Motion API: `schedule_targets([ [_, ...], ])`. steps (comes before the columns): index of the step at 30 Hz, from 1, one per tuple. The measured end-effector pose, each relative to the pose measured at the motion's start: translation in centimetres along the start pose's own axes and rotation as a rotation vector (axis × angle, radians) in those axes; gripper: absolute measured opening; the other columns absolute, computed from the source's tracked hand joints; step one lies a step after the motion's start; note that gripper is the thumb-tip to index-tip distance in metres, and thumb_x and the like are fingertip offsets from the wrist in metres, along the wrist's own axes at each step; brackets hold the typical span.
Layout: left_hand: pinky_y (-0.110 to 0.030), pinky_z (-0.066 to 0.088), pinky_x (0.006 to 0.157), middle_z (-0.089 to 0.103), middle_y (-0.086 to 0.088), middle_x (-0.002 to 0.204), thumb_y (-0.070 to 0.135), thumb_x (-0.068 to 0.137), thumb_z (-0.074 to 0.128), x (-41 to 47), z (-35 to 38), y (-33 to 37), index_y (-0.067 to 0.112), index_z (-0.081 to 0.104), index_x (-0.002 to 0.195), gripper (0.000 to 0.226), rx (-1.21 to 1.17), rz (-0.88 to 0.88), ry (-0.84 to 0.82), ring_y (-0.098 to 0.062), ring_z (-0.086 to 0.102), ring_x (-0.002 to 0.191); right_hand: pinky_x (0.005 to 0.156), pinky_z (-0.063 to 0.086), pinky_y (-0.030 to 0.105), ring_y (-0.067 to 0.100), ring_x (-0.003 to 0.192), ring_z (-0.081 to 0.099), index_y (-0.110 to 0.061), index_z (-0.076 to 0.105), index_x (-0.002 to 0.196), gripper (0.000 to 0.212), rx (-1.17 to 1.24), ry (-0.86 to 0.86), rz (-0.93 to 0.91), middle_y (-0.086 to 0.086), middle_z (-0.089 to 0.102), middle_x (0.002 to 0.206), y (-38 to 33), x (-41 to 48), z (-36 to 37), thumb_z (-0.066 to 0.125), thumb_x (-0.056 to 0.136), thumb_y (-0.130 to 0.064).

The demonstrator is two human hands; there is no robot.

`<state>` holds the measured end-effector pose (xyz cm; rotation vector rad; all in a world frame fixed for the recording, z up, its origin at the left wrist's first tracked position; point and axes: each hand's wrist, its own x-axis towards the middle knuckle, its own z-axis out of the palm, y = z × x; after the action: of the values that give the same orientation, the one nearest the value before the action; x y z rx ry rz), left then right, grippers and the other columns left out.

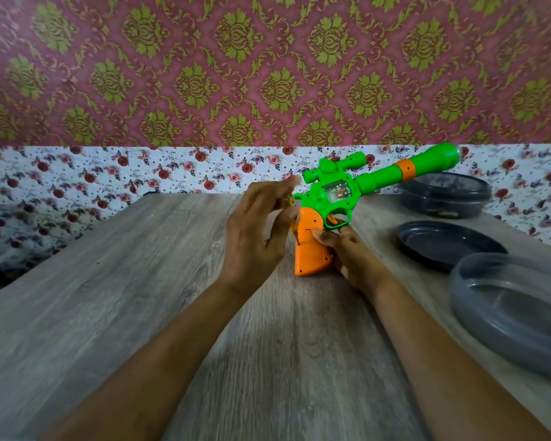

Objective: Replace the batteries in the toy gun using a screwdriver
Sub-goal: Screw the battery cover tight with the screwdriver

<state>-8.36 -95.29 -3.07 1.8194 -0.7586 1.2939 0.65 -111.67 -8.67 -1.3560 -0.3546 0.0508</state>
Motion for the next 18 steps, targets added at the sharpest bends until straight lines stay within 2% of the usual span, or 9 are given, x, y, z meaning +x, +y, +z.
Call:
schedule_targets([
  [2,-0.017,0.049,0.091,0.061,-0.003,0.115,0.004,0.091,0.049,0.12,-0.34,0.09,0.010,0.051,0.129,0.038,0.001,-0.025,-0.028,-0.007,0.058,0.107,0.084,0.055,0.037,0.017,0.099,0.065,-0.011,0.047,0.132,0.063,0.002,0.005,-0.007,0.007,0.064,0.115,0.07,-0.01,0.02,0.063,0.072,-0.020],
  [6,-0.010,0.040,0.096,0.057,-0.003,0.120,0.006,0.088,0.053,0.01,-0.31,0.23,0.001,0.063,0.116,0.030,0.019,0.033,-0.029,0.001,0.051,0.115,0.092,0.051,0.044,0.024,0.108,0.061,-0.012,0.046,0.133,0.063,0.001,0.001,-0.007,0.011,0.061,0.123,0.19,0.02,-0.14,0.063,0.072,-0.021],
  [7,-0.010,0.041,0.094,0.055,-0.004,0.118,0.011,0.088,0.057,-0.02,-0.21,0.21,0.003,0.065,0.112,0.027,0.018,0.041,-0.016,0.003,0.050,0.113,0.093,0.050,0.045,0.025,0.110,0.060,-0.012,0.046,0.133,0.064,0.000,0.000,-0.002,0.012,0.060,0.125,0.19,0.04,-0.17,0.063,0.073,-0.022],
  [9,-0.016,0.047,0.082,0.050,-0.003,0.106,0.016,0.087,0.063,-0.04,-0.04,0.11,0.005,0.070,0.105,0.022,0.021,0.030,0.009,-0.004,0.053,0.099,0.088,0.053,0.043,0.023,0.107,0.062,-0.012,0.046,0.133,0.064,0.009,0.005,0.006,0.010,0.062,0.122,0.15,0.05,-0.12,0.063,0.072,-0.022],
  [11,-0.026,0.050,0.073,0.048,-0.003,0.097,0.009,0.086,0.063,-0.03,-0.03,-0.12,0.004,0.070,0.101,0.017,0.025,0.018,0.028,-0.010,0.054,0.088,0.084,0.055,0.039,0.022,0.104,0.063,-0.013,0.046,0.133,0.064,0.021,0.009,0.013,0.010,0.063,0.121,0.12,0.01,-0.04,0.064,0.072,-0.022],
  [12,-0.026,0.051,0.073,0.051,-0.002,0.097,0.005,0.087,0.062,0.01,-0.08,-0.19,0.005,0.069,0.104,0.019,0.037,0.018,0.037,-0.009,0.054,0.089,0.084,0.055,0.040,0.023,0.105,0.063,-0.013,0.046,0.133,0.064,0.024,0.008,0.014,0.010,0.062,0.122,0.13,-0.01,-0.02,0.065,0.072,-0.021],
  [15,-0.016,0.048,0.087,0.060,0.001,0.107,-0.004,0.089,0.054,0.22,-0.41,-0.05,0.010,0.057,0.121,0.035,0.054,0.006,0.047,-0.008,0.058,0.100,0.088,0.053,0.041,0.024,0.105,0.062,-0.011,0.045,0.134,0.057,0.027,0.017,0.009,0.014,0.060,0.124,0.07,-0.11,-0.01,0.064,0.080,-0.013],
  [18,-0.010,0.041,0.096,0.059,0.000,0.115,-0.006,0.088,0.049,0.17,-0.55,0.04,0.003,0.062,0.117,0.033,0.077,0.017,0.025,-0.004,0.054,0.111,0.089,0.052,0.041,0.024,0.106,0.061,-0.012,0.044,0.134,0.065,0.022,0.016,0.007,0.013,0.060,0.124,0.09,-0.03,-0.04,0.065,0.073,-0.018],
])
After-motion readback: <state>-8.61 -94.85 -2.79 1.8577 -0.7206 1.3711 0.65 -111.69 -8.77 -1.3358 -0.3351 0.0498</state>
